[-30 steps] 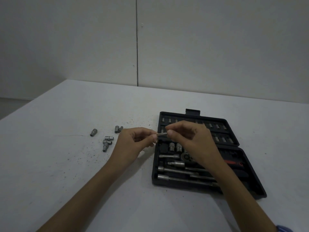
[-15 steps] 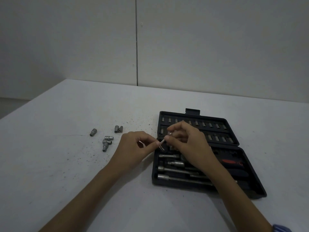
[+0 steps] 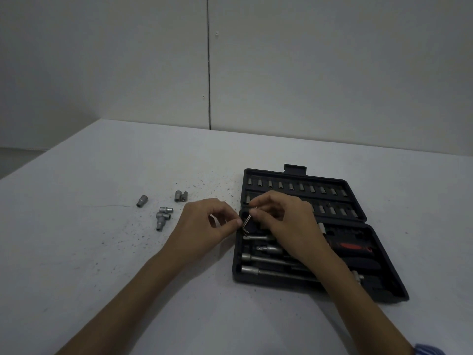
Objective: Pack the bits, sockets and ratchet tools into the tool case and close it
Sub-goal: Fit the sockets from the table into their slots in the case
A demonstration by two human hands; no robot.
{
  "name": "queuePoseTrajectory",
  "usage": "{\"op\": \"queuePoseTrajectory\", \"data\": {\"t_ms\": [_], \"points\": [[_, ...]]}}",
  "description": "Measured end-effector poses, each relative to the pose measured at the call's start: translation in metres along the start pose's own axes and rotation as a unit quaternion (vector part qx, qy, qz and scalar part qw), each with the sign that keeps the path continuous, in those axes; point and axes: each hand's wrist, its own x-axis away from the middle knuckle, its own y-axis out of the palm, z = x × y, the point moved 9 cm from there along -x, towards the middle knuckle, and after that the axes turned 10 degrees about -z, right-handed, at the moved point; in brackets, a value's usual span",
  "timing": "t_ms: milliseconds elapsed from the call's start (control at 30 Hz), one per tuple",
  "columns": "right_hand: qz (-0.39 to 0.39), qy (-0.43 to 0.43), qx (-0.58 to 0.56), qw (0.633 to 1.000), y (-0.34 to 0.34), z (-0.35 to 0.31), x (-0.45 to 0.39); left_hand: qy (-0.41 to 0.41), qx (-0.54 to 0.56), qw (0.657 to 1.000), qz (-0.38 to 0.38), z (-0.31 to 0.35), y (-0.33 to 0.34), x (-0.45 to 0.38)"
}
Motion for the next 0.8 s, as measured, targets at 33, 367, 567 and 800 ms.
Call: {"op": "queuePoseTrajectory", "data": {"t_ms": [33,367,567,800], "points": [[0.004,0.002,-0.013,1.000,-0.002,0.001,0.000,-0.001,0.000,1.000,0.003,0.000,-0.001,0.000],[0.033,-0.005,-0.168,0.985,-0.012,-0.002,0.003,-0.015,0.049,0.999,0.009,-0.001,-0.002,0.000],[0.029,0.003,-0.221,0.975,-0.011,-0.001,0.003,-0.035,0.092,0.995,-0.012,-0.005,0.004,-0.001],[-0.012,0.001,-0.079,0.997,-0.011,-0.008,0.005,-0.066,0.189,0.980,0.008,-0.013,-0.001,-0.001]]}}
